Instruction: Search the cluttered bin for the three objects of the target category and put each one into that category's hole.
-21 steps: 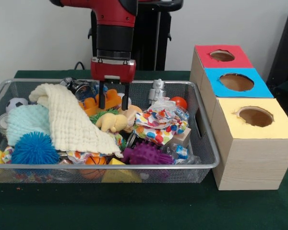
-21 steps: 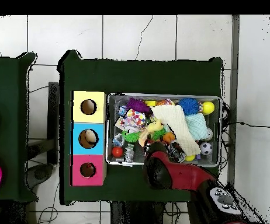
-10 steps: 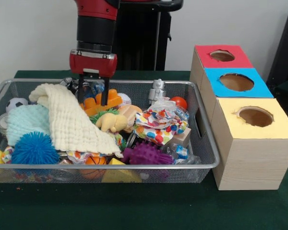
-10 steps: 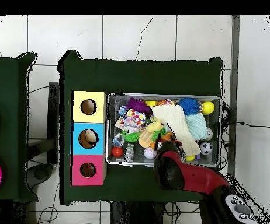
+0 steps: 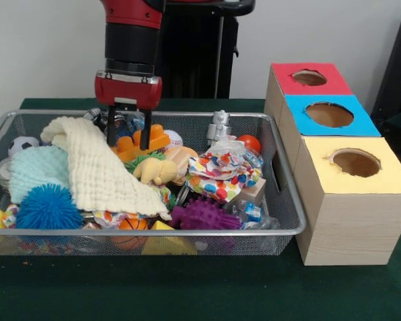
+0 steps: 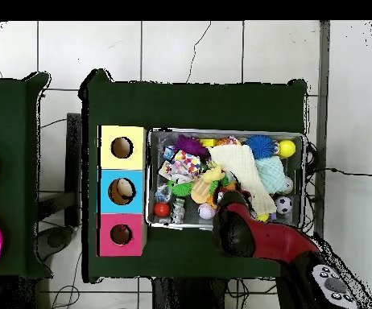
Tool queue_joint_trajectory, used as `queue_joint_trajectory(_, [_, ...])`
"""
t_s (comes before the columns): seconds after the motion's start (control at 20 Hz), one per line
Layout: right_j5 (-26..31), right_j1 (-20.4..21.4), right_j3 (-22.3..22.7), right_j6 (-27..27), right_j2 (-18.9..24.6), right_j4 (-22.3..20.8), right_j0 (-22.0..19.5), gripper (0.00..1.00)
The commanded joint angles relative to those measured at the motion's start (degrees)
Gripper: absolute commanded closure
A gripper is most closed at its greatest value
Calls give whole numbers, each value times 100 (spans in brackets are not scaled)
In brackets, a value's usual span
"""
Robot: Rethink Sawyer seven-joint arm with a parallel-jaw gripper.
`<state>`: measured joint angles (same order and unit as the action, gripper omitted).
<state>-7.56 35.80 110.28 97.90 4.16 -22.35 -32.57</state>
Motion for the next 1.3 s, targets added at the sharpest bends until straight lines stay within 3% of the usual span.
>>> queue_joint_trajectory(0.05, [738, 38, -597, 395, 657, 61, 91, 0])
queue_joint_trajectory(0.3, [524, -116, -566, 553, 562, 57, 170, 0])
queue_joint_trajectory(0.9, [-493, -924, -636, 1007, 74, 235, 525, 0])
queue_joint_trajectory(1.3, [-959, -1220, -638, 1049, -124, 317, 562, 0])
